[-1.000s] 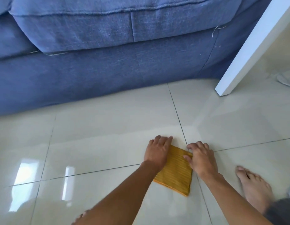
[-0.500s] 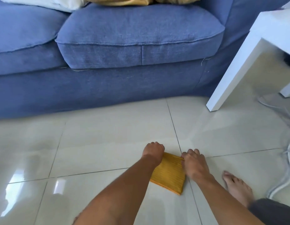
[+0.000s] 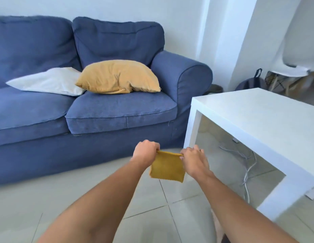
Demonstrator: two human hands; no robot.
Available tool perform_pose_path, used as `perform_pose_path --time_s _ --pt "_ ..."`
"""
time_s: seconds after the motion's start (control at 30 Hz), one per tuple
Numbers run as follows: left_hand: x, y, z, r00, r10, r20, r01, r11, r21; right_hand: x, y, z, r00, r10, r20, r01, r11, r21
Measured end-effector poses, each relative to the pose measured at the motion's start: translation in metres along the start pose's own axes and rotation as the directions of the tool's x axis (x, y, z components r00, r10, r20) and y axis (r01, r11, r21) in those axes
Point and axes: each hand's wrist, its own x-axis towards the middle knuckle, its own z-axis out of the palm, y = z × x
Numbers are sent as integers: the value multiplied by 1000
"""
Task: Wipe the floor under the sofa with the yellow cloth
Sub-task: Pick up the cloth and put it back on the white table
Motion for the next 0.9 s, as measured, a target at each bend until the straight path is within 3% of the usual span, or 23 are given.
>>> perform_pose_path --time_s 0.43,0.67,0.9 --pt "-13 127 -160 929 201 -310 -225 973 -43 -47 85 -194 941 155 -302 -143 988 61" --pt "-25 202 -206 877 333 -346 -388 916 -102 -91 137 -259 877 306 -370 -273 952 139" --pt "-24 267 -215 835 465 -292 -517 847 -128 -136 182 -284 778 500 -381 -443 866 232"
